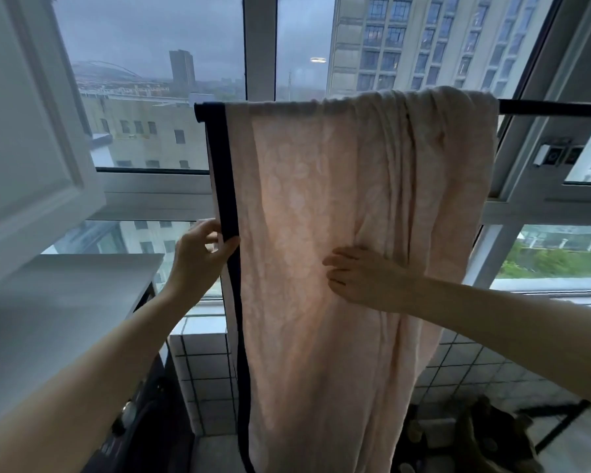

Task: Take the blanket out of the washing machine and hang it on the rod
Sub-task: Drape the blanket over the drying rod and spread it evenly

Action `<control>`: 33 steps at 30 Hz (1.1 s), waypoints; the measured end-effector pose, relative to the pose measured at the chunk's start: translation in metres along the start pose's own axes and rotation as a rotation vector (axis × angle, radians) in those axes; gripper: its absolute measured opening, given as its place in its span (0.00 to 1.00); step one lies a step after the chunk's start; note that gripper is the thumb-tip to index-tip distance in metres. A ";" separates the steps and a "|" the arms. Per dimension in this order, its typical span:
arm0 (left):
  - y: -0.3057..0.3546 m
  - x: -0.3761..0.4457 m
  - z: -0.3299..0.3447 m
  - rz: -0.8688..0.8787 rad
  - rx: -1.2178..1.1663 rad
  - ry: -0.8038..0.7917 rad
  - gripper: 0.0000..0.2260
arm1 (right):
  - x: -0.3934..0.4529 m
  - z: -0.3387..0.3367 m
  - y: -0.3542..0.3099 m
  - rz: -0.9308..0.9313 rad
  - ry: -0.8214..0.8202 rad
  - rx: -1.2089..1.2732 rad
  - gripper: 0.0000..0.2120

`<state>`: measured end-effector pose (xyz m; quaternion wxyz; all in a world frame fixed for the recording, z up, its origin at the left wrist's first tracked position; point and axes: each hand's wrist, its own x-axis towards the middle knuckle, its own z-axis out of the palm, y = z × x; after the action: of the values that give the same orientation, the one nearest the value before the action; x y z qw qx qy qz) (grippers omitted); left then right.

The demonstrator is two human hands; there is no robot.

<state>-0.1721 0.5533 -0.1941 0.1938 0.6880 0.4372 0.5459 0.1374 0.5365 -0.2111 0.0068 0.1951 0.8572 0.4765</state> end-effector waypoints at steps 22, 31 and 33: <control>0.098 0.096 -0.021 0.684 0.768 0.461 0.10 | 0.022 -0.105 0.164 0.521 0.240 -0.097 0.13; 0.140 0.109 0.028 0.744 0.629 0.229 0.10 | 0.027 -0.116 0.186 0.804 0.055 0.124 0.18; 0.149 0.115 0.040 0.722 0.588 0.186 0.09 | 0.028 -0.115 0.188 0.841 0.037 0.183 0.16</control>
<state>-0.0746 0.5744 -0.0292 -0.2511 0.7699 0.3216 0.4908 0.1504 0.5408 0.0104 -0.2206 0.5190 0.7417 0.3631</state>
